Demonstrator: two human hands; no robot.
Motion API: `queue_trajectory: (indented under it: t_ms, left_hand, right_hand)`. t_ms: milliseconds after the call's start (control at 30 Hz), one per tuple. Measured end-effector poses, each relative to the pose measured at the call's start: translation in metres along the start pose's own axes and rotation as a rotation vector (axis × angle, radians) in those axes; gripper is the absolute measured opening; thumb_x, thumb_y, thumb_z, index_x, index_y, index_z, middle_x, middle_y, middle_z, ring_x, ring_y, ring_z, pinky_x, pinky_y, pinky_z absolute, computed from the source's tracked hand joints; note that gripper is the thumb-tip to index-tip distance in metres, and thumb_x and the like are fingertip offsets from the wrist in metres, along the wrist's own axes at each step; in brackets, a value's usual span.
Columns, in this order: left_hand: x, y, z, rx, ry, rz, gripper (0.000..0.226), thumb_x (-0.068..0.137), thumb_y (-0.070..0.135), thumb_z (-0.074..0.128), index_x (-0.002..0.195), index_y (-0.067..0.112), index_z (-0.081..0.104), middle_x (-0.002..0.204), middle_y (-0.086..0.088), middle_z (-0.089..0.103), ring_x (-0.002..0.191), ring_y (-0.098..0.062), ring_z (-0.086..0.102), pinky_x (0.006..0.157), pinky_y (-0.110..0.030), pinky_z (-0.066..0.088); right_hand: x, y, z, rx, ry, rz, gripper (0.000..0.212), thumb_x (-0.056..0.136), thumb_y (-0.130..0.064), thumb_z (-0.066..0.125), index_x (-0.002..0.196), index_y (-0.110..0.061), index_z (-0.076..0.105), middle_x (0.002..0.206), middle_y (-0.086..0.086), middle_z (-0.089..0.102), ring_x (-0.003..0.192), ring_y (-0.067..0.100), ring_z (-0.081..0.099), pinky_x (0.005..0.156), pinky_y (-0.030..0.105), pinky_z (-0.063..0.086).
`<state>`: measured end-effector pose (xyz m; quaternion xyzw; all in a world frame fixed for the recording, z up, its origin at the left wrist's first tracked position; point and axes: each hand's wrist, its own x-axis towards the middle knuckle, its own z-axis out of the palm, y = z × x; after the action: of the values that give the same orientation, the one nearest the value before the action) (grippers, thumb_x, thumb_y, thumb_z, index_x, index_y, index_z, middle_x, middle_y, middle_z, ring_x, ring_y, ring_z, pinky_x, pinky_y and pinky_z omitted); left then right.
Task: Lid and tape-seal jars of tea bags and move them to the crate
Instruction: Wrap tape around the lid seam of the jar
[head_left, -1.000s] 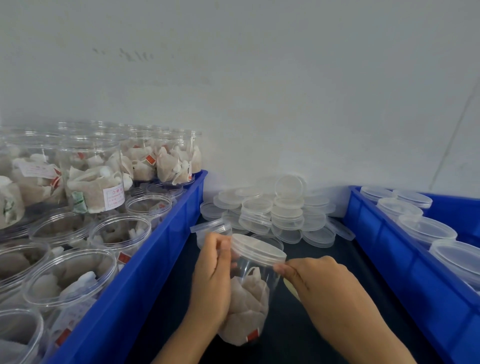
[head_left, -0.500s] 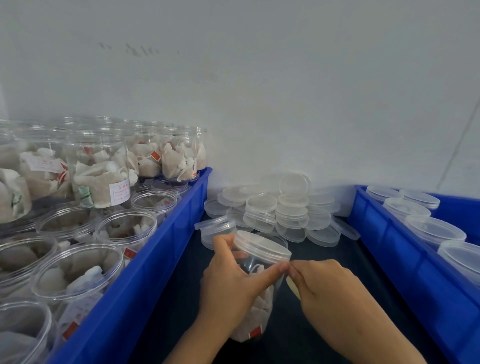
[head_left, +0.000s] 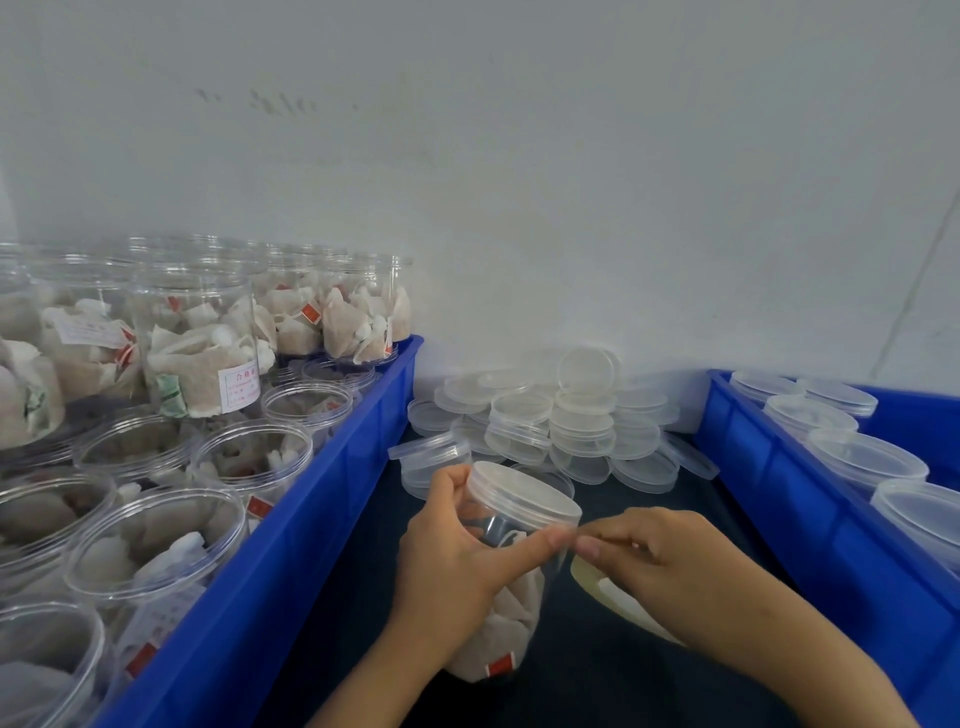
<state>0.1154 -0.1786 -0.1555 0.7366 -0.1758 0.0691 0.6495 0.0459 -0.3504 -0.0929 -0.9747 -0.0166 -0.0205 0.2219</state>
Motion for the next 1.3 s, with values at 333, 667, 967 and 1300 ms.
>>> queue_trajectory:
  t_ms: [333,667,967,1300]
  left_hand:
    - [0.010,-0.002,-0.015,-0.159,-0.158,-0.044,0.081,0.044,0.047,0.087,0.113,0.019,0.057,0.106,0.013,0.072,0.101,-0.005,0.068,0.081,-0.019,0.053]
    - [0.011,-0.005,-0.017,-0.243,-0.247,-0.060,0.083,0.044,0.040,0.085,0.117,0.013,0.057,0.106,0.007,0.073,0.099,-0.008,0.069,0.076,-0.014,0.052]
    - [0.011,-0.004,-0.018,-0.356,-0.325,-0.058,0.103,0.035,0.061,0.091,0.120,0.013,0.058,0.110,-0.001,0.073,0.104,-0.013,0.068,0.080,-0.017,0.052]
    - [0.010,-0.002,-0.018,-0.349,-0.437,-0.070,0.096,0.044,0.058,0.089,0.122,0.014,0.056,0.112,0.000,0.072,0.106,-0.013,0.067,0.082,-0.016,0.052]
  right_hand:
    - [-0.005,-0.004,-0.015,0.210,-0.316,-0.059,0.031,0.103,-0.033,0.038,0.087,-0.027,0.064,0.083,-0.012,0.056,0.069,0.002,0.053,0.065,0.011,0.041]
    - [-0.001,0.004,-0.008,-0.025,-0.189,0.086,0.050,0.089,-0.069,0.030,0.083,-0.035,0.065,0.093,-0.009,0.060,0.089,0.003,0.057,0.091,0.027,0.047]
    - [0.000,0.003,-0.013,0.287,-0.262,-0.069,0.058,0.074,-0.070,0.032,0.087,-0.030,0.072,0.086,-0.038,0.060,0.073,-0.019,0.055,0.063,0.004,0.041]
    - [0.004,0.011,-0.009,0.079,-0.096,-0.063,0.052,0.060,-0.085,0.023,0.084,-0.058,0.061,0.095,-0.013,0.058,0.087,0.001,0.054,0.078,0.020,0.043]
